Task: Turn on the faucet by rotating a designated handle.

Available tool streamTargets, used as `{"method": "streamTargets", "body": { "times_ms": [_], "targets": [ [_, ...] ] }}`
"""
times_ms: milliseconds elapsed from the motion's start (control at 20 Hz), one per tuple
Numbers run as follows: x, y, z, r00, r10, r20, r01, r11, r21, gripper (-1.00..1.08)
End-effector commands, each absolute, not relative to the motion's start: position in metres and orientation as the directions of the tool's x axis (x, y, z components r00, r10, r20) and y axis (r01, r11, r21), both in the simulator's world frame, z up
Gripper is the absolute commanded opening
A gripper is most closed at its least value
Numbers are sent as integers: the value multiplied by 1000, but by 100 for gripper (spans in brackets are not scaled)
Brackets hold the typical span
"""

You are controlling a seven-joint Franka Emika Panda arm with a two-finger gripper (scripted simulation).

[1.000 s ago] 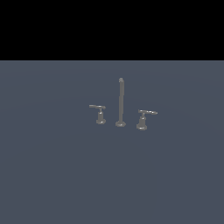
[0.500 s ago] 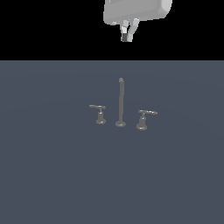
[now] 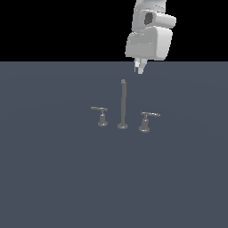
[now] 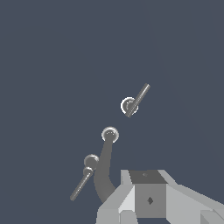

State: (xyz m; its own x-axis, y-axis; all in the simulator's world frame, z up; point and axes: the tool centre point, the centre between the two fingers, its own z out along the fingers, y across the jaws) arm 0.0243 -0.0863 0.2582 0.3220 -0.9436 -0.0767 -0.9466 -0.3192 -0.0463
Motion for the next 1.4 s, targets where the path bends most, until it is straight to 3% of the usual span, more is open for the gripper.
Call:
{"method": "streamTargets", "body": {
  "times_ms": [0,650,1350],
  "targets": [
    [34,-99,234,237,-969,-72,-971,-235,-36,-100],
    [56,-156,122,-136,-990,-21,-991,136,-3,-100],
    [56,-173,89,-235,-972,0,-972,235,0,-100]
  ]
}}
